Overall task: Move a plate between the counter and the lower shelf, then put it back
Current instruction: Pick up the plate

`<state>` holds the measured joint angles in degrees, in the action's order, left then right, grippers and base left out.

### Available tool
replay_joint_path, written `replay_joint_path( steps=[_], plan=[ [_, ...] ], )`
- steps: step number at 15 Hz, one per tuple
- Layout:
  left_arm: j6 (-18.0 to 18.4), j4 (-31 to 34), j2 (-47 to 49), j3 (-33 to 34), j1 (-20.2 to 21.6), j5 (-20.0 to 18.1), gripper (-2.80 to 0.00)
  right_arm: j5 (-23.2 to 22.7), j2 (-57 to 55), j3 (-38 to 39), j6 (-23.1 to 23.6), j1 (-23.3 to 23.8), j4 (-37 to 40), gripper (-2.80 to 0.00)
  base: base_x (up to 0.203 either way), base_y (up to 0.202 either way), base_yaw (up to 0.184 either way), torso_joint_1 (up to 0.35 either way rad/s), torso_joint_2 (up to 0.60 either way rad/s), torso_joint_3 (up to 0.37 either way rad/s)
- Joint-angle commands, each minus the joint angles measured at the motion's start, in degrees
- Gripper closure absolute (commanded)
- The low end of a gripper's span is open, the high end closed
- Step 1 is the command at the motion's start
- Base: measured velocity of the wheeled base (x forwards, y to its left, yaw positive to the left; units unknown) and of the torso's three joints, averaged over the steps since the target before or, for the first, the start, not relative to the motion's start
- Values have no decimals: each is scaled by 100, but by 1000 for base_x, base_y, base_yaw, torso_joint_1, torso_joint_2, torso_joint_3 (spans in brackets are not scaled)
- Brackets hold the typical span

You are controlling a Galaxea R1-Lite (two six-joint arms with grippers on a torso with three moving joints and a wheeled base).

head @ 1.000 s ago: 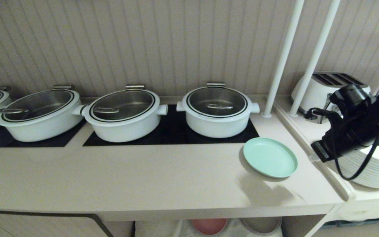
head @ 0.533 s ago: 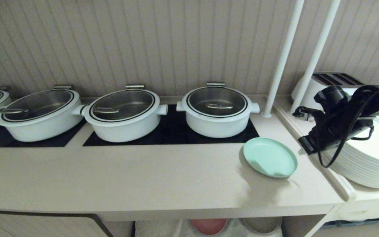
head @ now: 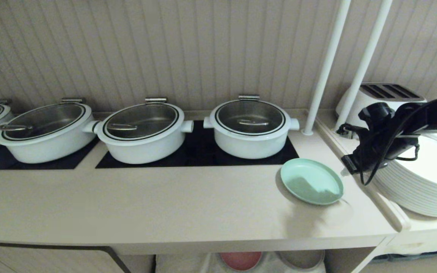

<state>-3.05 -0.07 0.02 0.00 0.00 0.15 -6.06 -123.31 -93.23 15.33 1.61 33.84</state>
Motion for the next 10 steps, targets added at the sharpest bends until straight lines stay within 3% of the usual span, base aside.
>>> replay_joint_path(
  steps=[1, 10],
  plan=[
    [-3, -1, -2, 0, 0, 2, 0, -9, -185, -97, 18, 64, -12, -280, 0, 0, 0, 0, 0, 0],
    [-11, -1, -2, 0, 0, 2, 0, 16, -632, -126, -65, 75, -218, -280, 0, 0, 0, 0, 0, 0]
  ],
)
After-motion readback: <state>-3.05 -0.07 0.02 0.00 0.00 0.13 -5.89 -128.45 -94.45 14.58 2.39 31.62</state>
